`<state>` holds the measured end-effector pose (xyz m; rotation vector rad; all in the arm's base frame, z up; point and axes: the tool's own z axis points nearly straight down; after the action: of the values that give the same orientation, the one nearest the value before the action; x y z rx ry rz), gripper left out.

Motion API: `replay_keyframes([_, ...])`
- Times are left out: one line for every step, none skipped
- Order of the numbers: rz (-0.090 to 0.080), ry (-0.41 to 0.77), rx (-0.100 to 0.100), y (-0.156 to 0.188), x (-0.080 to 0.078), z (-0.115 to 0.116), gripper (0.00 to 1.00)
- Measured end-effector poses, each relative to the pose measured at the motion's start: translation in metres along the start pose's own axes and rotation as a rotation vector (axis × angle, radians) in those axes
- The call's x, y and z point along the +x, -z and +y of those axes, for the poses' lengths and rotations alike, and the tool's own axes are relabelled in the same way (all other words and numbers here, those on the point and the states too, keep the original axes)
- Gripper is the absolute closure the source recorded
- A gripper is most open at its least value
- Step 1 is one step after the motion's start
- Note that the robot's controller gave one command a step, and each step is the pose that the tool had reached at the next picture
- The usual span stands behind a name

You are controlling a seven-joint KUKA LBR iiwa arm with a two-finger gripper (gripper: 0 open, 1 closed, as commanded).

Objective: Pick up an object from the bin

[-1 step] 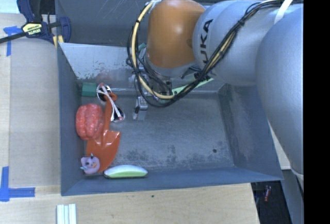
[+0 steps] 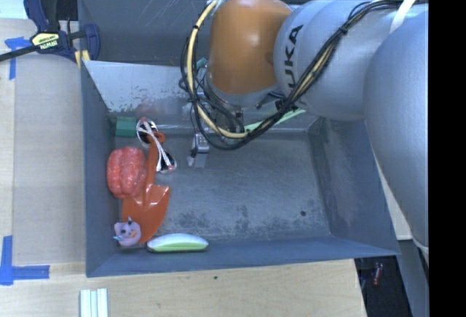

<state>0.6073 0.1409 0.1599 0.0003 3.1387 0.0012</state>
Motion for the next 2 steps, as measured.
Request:
replay_keyframes([-0.001, -0.070, -0.001, -0.086, -0.018, 0.009, 0.00])
replay_keyframes([-0.010, -0.180, -0.003, -0.065, -0.014, 0.024, 0.00])
